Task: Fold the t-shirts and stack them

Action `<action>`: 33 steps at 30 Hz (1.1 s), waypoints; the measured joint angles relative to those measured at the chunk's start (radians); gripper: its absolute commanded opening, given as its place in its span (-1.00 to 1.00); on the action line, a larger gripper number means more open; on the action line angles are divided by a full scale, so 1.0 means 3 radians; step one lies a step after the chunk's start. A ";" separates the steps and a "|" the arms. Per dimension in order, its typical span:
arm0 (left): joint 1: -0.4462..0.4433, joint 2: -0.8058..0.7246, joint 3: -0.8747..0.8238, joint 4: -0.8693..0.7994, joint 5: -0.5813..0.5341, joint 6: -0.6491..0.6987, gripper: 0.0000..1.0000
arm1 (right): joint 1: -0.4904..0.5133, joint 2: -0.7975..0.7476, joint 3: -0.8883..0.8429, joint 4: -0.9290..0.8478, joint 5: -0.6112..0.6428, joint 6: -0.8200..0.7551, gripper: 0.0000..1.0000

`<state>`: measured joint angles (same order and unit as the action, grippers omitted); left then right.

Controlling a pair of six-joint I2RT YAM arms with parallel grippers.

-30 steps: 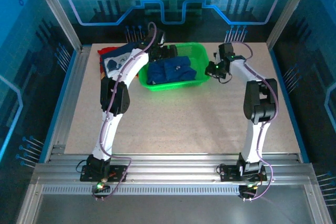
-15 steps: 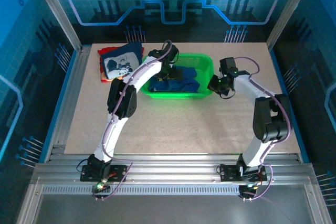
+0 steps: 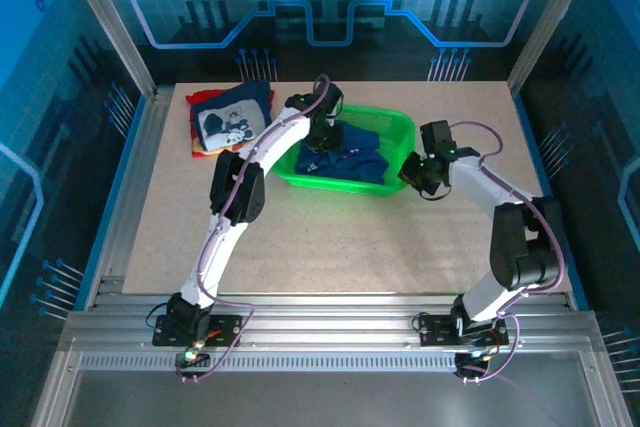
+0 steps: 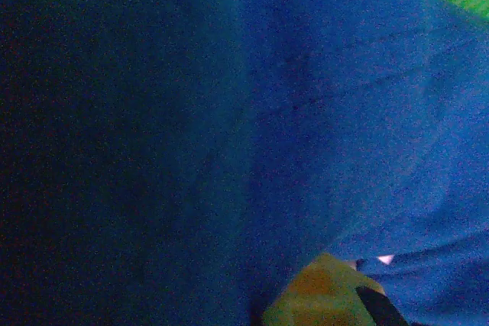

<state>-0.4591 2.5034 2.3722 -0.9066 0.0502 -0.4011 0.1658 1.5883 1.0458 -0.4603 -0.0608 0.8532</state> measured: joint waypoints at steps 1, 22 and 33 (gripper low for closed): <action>0.0004 -0.0074 0.0019 0.0005 -0.0001 0.0025 -1.00 | -0.0039 -0.0050 -0.0046 -0.0008 0.0000 0.0045 -0.98; 0.0010 -0.3335 -0.0526 0.0725 0.0224 0.0237 -1.00 | -0.1119 -0.0085 -0.0179 0.0234 0.0856 0.2026 -0.99; 0.0011 -0.3287 -0.1462 0.0587 0.0309 0.0205 -1.00 | -0.1195 0.0463 0.0473 -0.0019 0.1197 0.2622 -0.95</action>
<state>-0.4557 1.5173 1.9335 -0.7303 0.1429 -0.3397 -0.1928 1.7271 1.1877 -0.4660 0.2981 1.6398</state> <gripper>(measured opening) 0.091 0.154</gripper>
